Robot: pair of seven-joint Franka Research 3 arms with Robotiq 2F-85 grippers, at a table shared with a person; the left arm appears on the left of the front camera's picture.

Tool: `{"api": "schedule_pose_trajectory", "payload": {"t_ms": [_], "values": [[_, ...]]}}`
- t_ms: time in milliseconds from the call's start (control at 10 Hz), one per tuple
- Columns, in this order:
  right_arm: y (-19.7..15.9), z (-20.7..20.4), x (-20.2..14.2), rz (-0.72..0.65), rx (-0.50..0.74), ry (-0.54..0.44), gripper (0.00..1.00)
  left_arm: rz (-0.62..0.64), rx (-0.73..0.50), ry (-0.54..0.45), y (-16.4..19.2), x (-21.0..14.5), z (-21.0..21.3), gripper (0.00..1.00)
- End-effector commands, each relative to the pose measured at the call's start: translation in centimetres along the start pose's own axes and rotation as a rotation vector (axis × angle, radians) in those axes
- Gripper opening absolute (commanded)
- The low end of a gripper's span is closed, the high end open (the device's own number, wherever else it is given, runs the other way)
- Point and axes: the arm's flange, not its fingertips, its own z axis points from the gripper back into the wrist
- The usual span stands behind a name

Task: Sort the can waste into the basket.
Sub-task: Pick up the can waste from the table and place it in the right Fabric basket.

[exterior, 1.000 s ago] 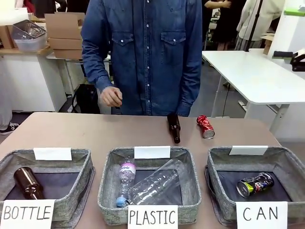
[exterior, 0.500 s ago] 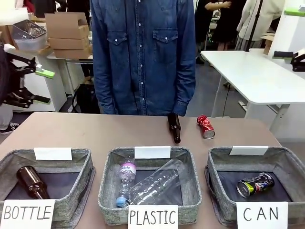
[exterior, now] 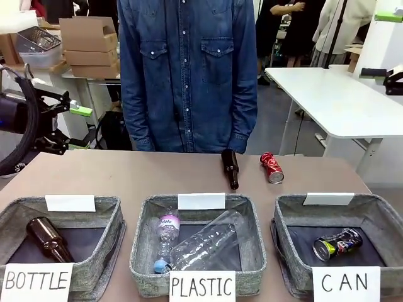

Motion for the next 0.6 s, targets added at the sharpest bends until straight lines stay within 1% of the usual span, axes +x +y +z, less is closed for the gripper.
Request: {"api": "schedule_pose_trajectory", "payload": {"t_ms": [0,100,200,300,400,500], "values": [[0.0,0.0,0.0,0.0,0.0,0.0,1.0,-0.026,0.005,-0.01,-1.0,-0.3,0.3,0.85],[0.8,-1.5,-1.0,0.191,-0.321,0.022,1.0,-0.026,0.005,-0.01,-1.0,-0.3,0.3,0.85],[0.7,-3.7,-1.3,0.33,-0.563,0.125,1.0,-0.026,0.005,-0.01,-1.0,-0.3,0.3,0.85],[0.1,-5.0,-1.1,0.44,-0.852,0.097,1.0,-0.026,0.005,-0.01,-1.0,-0.3,0.3,0.85],[-0.4,-5.4,-1.0,0.486,-0.952,0.095,1.0,-0.026,0.005,-0.01,-1.0,-0.3,0.3,0.85],[-0.7,-5.6,-0.9,0.497,-0.942,0.109,1.0,-0.026,0.005,-0.01,-1.0,-0.3,0.3,0.85]]}}
